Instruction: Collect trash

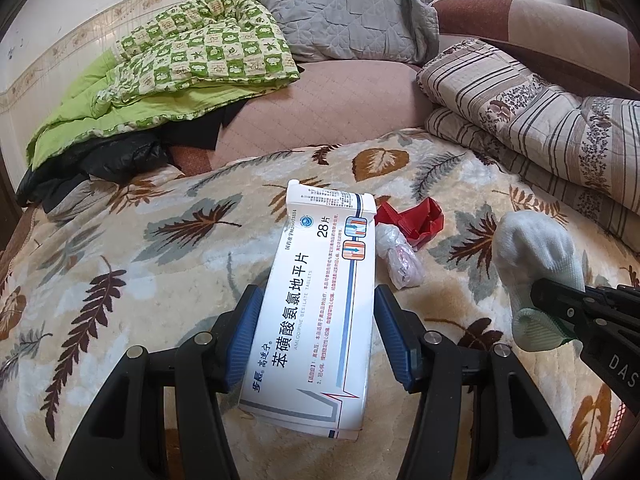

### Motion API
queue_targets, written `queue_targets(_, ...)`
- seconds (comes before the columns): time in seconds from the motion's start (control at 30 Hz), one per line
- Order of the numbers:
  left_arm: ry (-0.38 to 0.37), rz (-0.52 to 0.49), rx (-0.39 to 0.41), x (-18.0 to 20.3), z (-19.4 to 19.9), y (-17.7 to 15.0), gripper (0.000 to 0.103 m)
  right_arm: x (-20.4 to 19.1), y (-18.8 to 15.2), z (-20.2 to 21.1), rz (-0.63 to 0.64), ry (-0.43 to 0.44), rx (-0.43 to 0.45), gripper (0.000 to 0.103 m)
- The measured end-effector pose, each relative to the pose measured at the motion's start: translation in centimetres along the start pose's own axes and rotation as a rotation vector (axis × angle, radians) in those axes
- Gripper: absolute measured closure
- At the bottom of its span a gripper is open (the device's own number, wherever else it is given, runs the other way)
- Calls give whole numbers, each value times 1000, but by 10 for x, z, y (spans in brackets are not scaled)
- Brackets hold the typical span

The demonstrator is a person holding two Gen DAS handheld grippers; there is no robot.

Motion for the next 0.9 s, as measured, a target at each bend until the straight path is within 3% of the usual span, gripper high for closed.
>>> queue_targets(0.9, -42, -2, -6, 11, 5, -2, 47, 0, 4, 3, -1, -6, 15, 94)
Point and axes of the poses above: each gripper's, at about its wrist camera, not at the fingertips, and z roughly against the way its jaws point, x to its right, y to its top, the point moved 7 cm from there along -z, roughly the way its jaws point, and after that the axes turned 12 degrees about x, right-handed, at the moved point
